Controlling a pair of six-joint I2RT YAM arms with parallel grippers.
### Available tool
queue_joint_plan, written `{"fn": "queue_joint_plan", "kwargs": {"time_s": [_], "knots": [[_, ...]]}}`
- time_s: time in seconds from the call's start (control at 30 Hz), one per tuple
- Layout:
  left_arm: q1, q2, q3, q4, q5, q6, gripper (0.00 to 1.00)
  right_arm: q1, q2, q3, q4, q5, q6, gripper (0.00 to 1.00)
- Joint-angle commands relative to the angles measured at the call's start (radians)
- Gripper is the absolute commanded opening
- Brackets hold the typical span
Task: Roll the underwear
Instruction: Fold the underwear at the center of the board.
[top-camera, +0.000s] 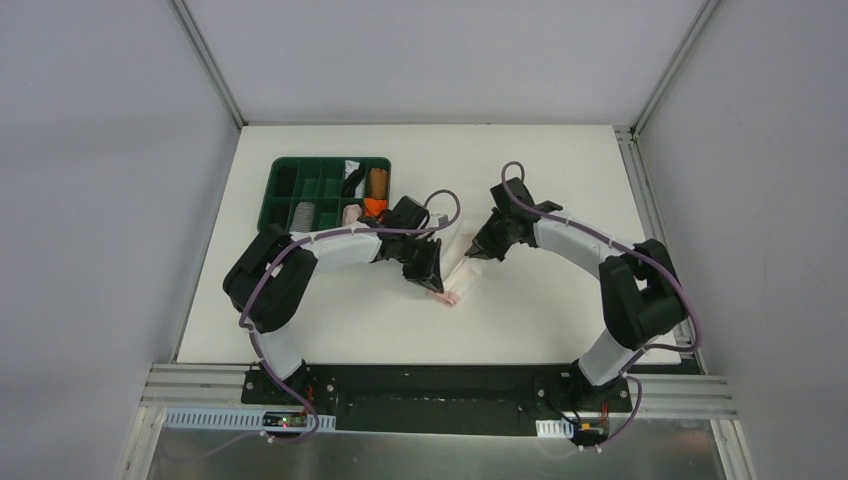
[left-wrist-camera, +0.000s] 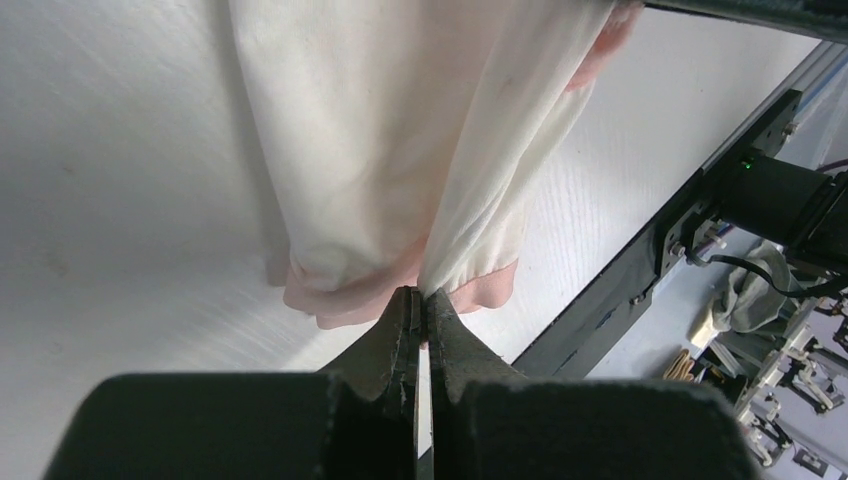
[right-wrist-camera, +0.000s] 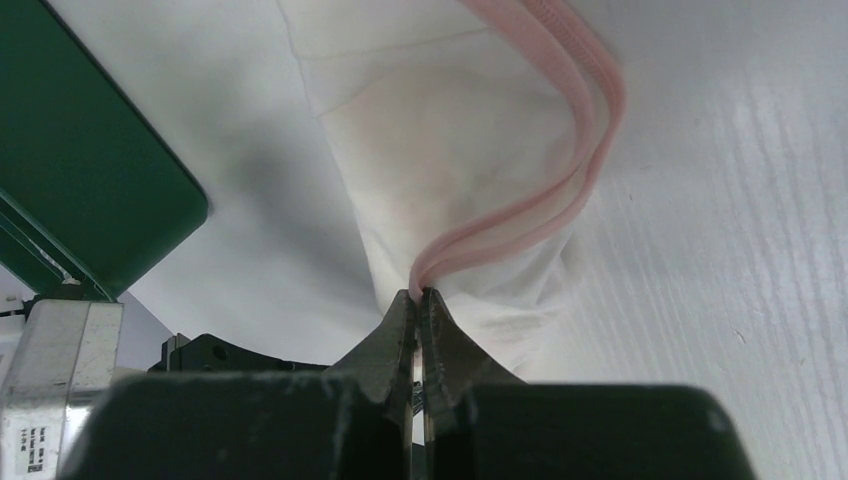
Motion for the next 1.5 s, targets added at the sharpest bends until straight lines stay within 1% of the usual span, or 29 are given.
{"fn": "queue_joint_plan", "kwargs": {"time_s": [0.0,0.17,0.2,0.27,0.3,0.33,0.37,0.4,0.43,0.47,0.57,0.63,0.77,0.9,1.03,1.13,1.27,1.47], "knots": [[0.018,-0.044,-0.009,-0.058,-0.029,0.045,0.00,-0.002,0.032,0.073,0.023,0.004,-0.018,0.00],[0.037,-0.022,0.019,-0.081,-0.058,0.058,0.00,0.002,0.094,0.119,0.035,-0.019,-0.017,0.00],[0.037,-0.023,0.031,-0.102,-0.067,0.064,0.04,0.004,0.105,0.133,0.034,-0.021,-0.016,0.00],[0.037,-0.036,0.054,-0.144,-0.081,0.072,0.30,0.011,0.121,0.149,0.032,-0.024,-0.014,0.00],[0.037,-0.052,0.061,-0.167,-0.094,0.076,0.41,0.014,0.128,0.155,0.030,-0.024,-0.014,0.00],[0.039,-0.069,0.067,-0.188,-0.112,0.080,0.47,0.015,0.133,0.157,0.029,-0.023,-0.013,0.00],[0.040,-0.090,0.070,-0.204,-0.127,0.082,0.50,0.015,0.136,0.158,0.030,-0.023,-0.012,0.00],[0.042,-0.110,0.073,-0.219,-0.142,0.081,0.52,0.014,0.139,0.158,0.031,-0.023,-0.012,0.00],[0.051,-0.129,0.073,-0.226,-0.150,0.075,0.50,0.014,0.142,0.158,0.033,-0.023,-0.012,0.00],[0.060,-0.145,0.075,-0.228,-0.154,0.064,0.45,0.014,0.145,0.158,0.033,-0.024,-0.012,0.00],[0.092,-0.165,0.095,-0.227,-0.157,0.028,0.18,0.015,0.146,0.156,0.035,-0.024,-0.015,0.00],[0.117,-0.151,0.118,-0.223,-0.169,-0.001,0.00,0.015,0.148,0.157,0.037,-0.024,-0.015,0.00],[0.159,-0.050,0.194,-0.227,-0.233,-0.078,0.00,0.015,0.150,0.155,0.038,-0.028,-0.015,0.00],[0.166,0.087,0.291,-0.228,-0.211,-0.092,0.00,0.016,0.147,0.158,0.035,-0.027,-0.017,0.00],[0.165,0.181,0.359,-0.228,-0.210,-0.092,0.00,0.017,0.146,0.163,0.032,-0.028,-0.018,0.00],[0.166,0.227,0.387,-0.229,-0.192,-0.097,0.00,0.017,0.149,0.167,0.032,-0.030,-0.017,0.00],[0.165,0.273,0.415,-0.220,-0.123,-0.106,0.00,0.021,0.165,0.183,0.030,-0.036,-0.016,0.00],[0.157,0.283,0.426,-0.193,-0.061,-0.112,0.00,0.027,0.187,0.205,0.035,-0.038,-0.010,0.00]]}}
